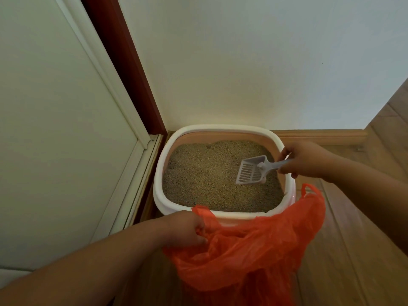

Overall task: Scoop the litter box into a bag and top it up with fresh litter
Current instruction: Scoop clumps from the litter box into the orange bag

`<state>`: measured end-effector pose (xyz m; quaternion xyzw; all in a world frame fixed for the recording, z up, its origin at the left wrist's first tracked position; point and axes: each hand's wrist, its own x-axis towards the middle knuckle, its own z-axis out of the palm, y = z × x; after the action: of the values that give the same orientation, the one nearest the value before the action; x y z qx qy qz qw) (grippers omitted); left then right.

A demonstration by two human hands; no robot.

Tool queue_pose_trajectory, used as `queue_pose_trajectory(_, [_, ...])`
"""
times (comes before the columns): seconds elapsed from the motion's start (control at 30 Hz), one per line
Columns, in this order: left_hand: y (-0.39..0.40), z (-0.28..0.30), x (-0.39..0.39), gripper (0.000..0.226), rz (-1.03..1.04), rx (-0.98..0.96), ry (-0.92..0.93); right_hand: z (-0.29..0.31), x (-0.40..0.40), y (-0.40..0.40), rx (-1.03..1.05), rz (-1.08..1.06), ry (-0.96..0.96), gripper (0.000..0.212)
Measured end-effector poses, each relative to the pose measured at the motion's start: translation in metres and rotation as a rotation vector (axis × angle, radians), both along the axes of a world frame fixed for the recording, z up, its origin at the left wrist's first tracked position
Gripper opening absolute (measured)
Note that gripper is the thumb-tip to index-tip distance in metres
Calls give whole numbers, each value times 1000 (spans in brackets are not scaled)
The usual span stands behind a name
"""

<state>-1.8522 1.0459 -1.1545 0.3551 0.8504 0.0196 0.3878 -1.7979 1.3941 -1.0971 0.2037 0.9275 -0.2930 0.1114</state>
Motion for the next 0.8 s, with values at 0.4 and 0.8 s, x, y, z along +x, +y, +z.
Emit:
queue_pose_trajectory(0.4, [-6,3,-2,26,0,47,-25,-21,-5,-9,223,192,-195,12])
queue_pose_trajectory(0.8, [-9,6,-4,22,11,112,-59,-37,-7,-29,233,280,-220,12])
